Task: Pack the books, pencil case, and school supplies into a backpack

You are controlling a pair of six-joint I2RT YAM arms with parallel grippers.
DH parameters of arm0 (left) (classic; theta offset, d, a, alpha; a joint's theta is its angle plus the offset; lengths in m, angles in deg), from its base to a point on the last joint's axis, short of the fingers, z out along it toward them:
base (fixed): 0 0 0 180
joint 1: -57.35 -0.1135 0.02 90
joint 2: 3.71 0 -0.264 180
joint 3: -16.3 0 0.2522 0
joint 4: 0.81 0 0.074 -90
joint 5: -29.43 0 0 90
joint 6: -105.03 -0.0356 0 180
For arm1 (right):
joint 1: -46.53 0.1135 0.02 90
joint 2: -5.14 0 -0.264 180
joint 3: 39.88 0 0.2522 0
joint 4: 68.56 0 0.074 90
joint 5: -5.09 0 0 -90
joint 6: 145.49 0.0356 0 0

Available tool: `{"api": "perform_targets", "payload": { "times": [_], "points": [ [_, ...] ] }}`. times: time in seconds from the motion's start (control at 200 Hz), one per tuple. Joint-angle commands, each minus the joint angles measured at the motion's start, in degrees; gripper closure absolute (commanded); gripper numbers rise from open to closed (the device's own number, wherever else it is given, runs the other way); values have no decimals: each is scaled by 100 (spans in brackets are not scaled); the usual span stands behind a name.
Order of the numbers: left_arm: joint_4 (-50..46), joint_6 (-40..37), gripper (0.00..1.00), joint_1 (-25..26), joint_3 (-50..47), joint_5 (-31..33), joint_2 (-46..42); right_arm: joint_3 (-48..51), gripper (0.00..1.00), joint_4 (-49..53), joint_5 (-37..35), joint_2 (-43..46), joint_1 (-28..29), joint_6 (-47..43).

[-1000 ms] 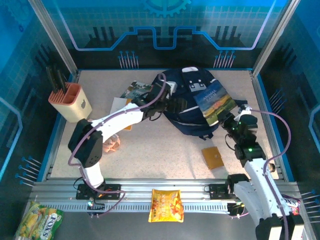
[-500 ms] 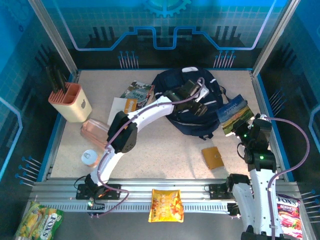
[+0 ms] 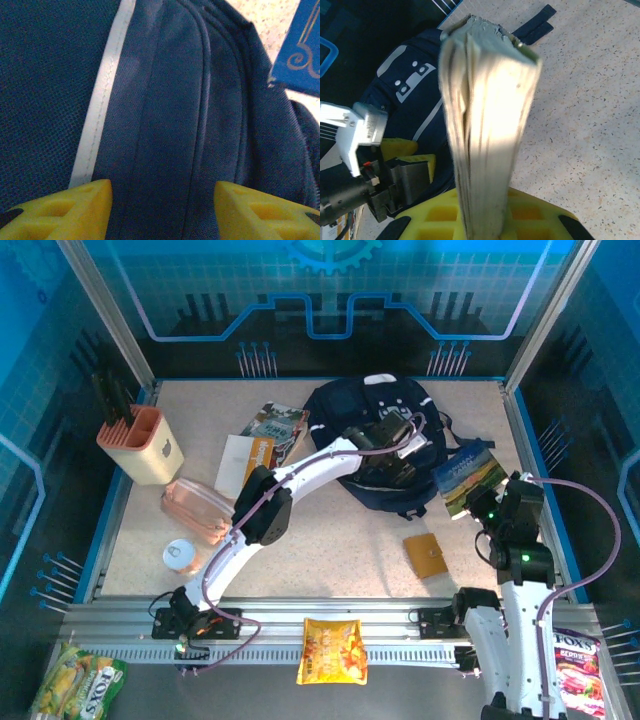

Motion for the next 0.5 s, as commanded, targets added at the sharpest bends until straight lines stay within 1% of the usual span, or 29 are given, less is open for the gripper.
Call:
{"api": "perform_targets", "payload": {
  "times": [0.0, 0.095, 0.18, 0.2, 0.325, 0.495],
  "points": [
    [-306, -279, 44, 26, 174, 139, 255, -331, 94, -178, -93, 133, -85, -118],
    [-363, -357, 44, 26, 166, 184, 326, -438, 94, -150, -138, 129, -87, -201],
    [-383, -361, 45, 26, 195, 371, 396, -537, 94, -133, -186, 121, -92, -255],
    [-379, -369, 46, 26, 221, 422, 413, -555, 94, -125, -193, 116, -89, -260],
    [-356, -289, 66, 59, 261, 719, 338, -614, 94, -90, -208, 129, -87, -287],
    [218, -203, 84, 212, -211, 736, -331, -664, 94, 45, -467, 190, -99, -362]
  ]
}}
